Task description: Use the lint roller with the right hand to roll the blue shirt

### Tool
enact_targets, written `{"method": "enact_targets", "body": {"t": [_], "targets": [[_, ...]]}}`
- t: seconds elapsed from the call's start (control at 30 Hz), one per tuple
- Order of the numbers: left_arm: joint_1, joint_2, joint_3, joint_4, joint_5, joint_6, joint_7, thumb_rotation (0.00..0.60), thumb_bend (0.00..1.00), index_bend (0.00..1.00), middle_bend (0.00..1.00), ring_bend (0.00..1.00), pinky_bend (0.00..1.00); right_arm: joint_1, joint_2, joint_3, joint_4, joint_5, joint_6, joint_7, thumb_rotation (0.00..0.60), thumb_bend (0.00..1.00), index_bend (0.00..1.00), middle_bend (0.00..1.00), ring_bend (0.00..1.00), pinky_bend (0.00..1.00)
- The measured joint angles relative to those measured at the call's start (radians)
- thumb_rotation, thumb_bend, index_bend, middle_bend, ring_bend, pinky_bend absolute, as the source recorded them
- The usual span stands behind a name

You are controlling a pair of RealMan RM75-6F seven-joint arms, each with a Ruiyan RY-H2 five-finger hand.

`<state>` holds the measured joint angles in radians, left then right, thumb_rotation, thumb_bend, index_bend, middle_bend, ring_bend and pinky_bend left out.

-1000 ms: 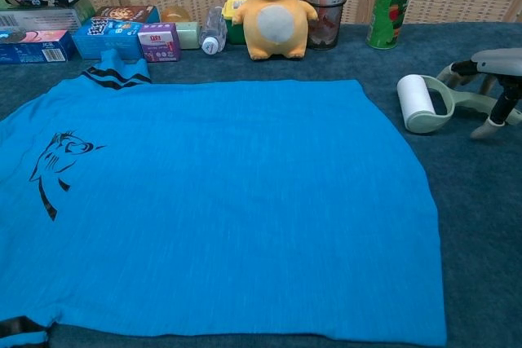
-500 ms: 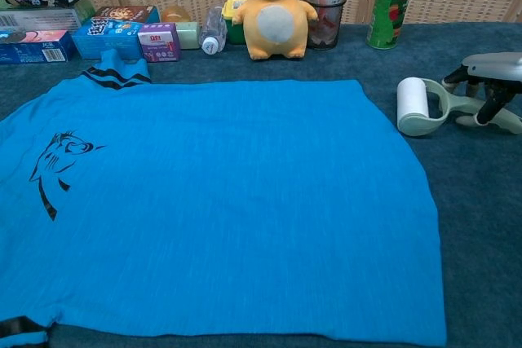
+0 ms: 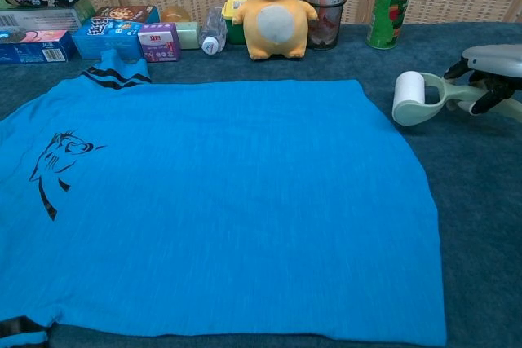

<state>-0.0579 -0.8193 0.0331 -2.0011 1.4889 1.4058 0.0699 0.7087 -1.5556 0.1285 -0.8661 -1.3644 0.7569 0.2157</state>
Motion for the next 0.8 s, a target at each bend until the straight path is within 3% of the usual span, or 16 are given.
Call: {"method": "enact_targets", "body": {"t": [0.3,0.57,0.8], "targets": [[0.003,0.001,0.005,-0.002,0.009,0.004,-0.001,0.6,0.12,0.0,0.0,0.0,0.13,-0.022,0.051,0.013,-0.069,-0.053,0.153,0.039,0.6,1.0,0.55,0.71,0.87,1.0],[0.004,0.004,0.008,-0.003,0.012,0.002,-0.007,0.6,0.12,0.0,0.0,0.0,0.13,-0.016,0.067,0.023,-0.119,-0.056,0.185,-0.056,0.6,1.0,0.52,0.72,0.94,1.0],[0.005,0.008,0.009,-0.004,0.013,0.002,-0.013,0.6,0.12,0.0,0.0,0.0,0.13,0.013,0.094,0.026,-0.244,-0.042,0.147,-0.166,0.6,1.0,0.52,0.72,0.96,1.0]]}}
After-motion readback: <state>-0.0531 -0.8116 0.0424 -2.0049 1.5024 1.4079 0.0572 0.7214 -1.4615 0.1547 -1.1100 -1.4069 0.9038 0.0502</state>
